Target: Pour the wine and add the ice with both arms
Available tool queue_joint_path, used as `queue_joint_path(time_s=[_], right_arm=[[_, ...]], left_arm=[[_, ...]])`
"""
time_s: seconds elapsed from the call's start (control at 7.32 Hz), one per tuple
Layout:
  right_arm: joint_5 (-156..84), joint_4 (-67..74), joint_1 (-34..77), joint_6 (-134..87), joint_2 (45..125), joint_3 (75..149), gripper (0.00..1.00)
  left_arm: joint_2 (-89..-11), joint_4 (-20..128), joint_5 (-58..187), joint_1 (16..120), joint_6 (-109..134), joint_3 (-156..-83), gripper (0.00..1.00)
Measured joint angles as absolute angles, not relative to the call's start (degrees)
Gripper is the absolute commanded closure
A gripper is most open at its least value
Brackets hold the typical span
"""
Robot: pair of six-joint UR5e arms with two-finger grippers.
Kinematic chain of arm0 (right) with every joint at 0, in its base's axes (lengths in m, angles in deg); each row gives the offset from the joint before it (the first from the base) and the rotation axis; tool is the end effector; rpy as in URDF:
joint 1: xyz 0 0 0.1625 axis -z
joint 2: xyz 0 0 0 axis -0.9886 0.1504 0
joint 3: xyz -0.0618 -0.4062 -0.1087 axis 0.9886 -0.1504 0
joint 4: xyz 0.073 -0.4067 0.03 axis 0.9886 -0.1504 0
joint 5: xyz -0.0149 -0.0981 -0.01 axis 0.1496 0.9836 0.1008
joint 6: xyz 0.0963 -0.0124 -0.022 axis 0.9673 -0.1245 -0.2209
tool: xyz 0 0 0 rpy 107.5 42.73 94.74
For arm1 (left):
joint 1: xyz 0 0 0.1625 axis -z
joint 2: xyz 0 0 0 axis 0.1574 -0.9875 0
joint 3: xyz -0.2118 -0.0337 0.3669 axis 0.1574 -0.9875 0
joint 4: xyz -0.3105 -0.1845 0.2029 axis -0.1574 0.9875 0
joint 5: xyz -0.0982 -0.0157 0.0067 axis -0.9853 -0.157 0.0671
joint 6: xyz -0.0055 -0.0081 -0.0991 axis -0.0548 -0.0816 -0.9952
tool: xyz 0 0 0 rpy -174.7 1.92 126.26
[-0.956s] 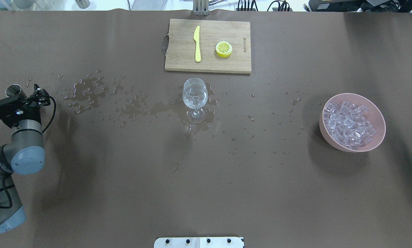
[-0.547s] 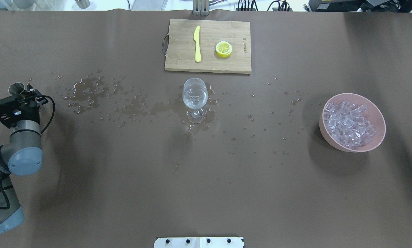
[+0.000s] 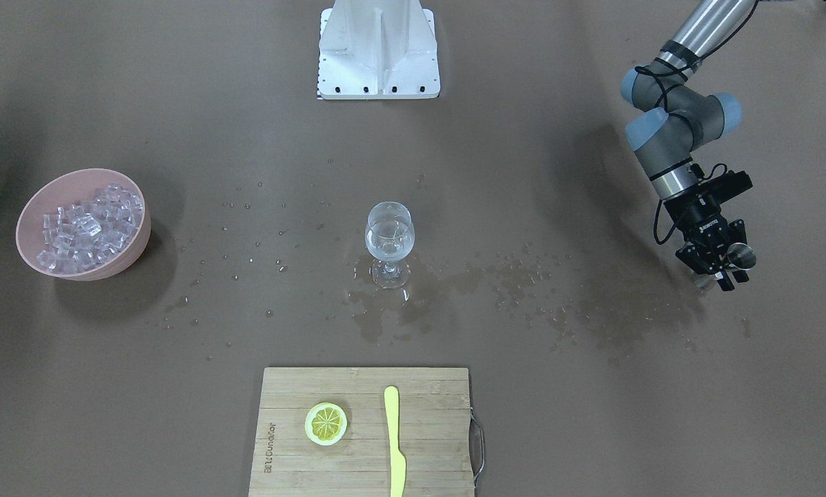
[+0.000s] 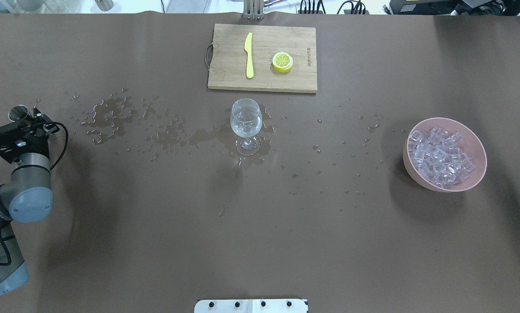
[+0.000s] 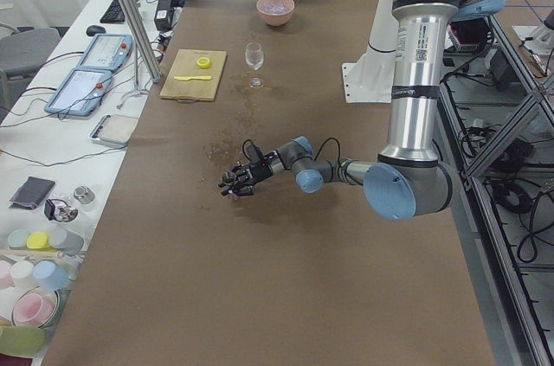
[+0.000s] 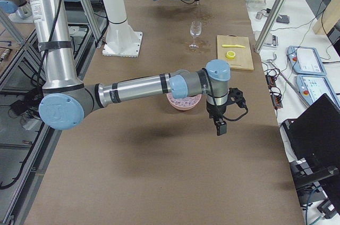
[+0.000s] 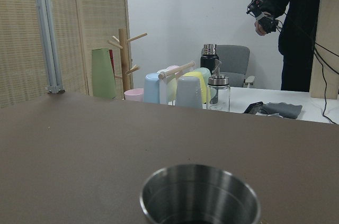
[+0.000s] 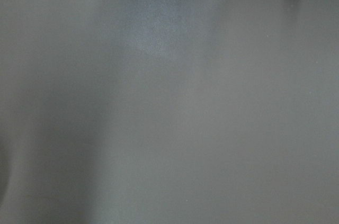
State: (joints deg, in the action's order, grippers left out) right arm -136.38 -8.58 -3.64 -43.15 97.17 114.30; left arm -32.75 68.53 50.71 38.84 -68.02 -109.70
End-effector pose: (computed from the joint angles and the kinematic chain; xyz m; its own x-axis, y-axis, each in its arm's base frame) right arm 0.0295 -0.5611 0.5530 0.8123 -0.2621 0.5210 0.1296 0.9521 0.2768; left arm 0.3468 -0.4459 0.6209 0.6495 -0.4295 -0.6274 0.7507 0.2315 0.6187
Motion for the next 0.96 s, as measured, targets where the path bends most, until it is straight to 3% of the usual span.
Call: queue_joint_path(time_s=[0.14, 0.27, 0.41, 0.96], right_arm=[[-136.4, -8.6, -3.6, -43.1, 97.2, 114.3, 0.00], [-136.4, -8.6, -3.6, -43.1, 97.2, 114.3, 0.00], [-136.4, -8.6, -3.6, -43.1, 97.2, 114.3, 0.00], [-136.4, -8.6, -3.6, -43.1, 97.1, 114.4, 0.00]], left_arm=[[-32.8, 68.5, 50.7, 38.7, -68.0, -109.5, 0.66], [-32.8, 68.5, 50.7, 38.6, -68.0, -109.5, 0.92], [-32.8, 68.5, 50.7, 38.6, -68.0, -109.5, 1.00], [-32.7, 75.0, 50.5, 38.6, -61.7, -112.5, 1.00]])
